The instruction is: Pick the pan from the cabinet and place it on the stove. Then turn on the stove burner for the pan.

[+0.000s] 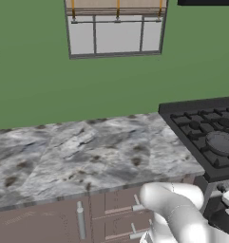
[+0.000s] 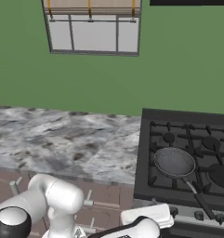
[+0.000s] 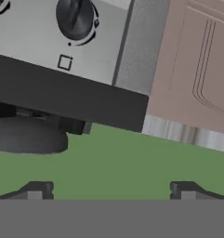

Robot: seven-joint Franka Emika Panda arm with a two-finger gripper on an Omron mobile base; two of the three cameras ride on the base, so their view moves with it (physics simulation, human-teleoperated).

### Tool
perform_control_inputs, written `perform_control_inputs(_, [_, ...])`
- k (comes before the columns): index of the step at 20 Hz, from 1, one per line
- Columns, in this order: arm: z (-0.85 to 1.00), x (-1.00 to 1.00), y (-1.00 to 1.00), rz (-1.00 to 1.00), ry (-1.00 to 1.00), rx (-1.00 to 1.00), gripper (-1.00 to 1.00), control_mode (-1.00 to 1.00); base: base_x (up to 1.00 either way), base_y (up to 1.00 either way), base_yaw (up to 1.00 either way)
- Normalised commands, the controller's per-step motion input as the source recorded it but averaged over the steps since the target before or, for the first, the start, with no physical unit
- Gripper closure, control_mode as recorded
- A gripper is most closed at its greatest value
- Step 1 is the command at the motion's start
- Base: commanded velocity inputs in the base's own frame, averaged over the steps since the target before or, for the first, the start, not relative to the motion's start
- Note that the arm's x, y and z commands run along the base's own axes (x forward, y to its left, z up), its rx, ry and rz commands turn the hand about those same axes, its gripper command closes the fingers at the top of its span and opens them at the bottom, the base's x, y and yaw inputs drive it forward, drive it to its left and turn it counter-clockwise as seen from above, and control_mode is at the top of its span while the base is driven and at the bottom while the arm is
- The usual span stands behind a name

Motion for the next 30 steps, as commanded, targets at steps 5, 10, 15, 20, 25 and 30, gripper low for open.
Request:
perform_control_inputs(5, [-0.54, 0.02, -0.06, -0.05, -0.06, 0.00, -1.00, -1.00, 0.00, 0.00, 0.00])
perform_control_inputs(10, [-0.54, 0.04, -0.18, -0.07, -0.01, 0.00, -1.00, -1.00, 0.00, 0.00, 0.00])
perform_control_inputs(15, [-0.45, 0.13, -0.24, -0.05, 0.00, 0.00, -1.00, -1.00, 0.00, 0.00, 0.00])
perform_control_inputs(20, [-0.27, 0.19, -0.14, -0.03, 0.00, 0.00, -1.00, -1.00, 0.00, 0.00, 0.00])
perform_control_inputs(25, [-0.13, 0.23, 0.00, 0.00, 0.00, 0.00, -1.00, -1.00, 0.00, 0.00, 0.00])
perform_control_inputs(30, [-0.24, 0.21, -0.10, 0.00, 0.00, 0.00, -1.00, -1.00, 0.00, 0.00, 0.00])
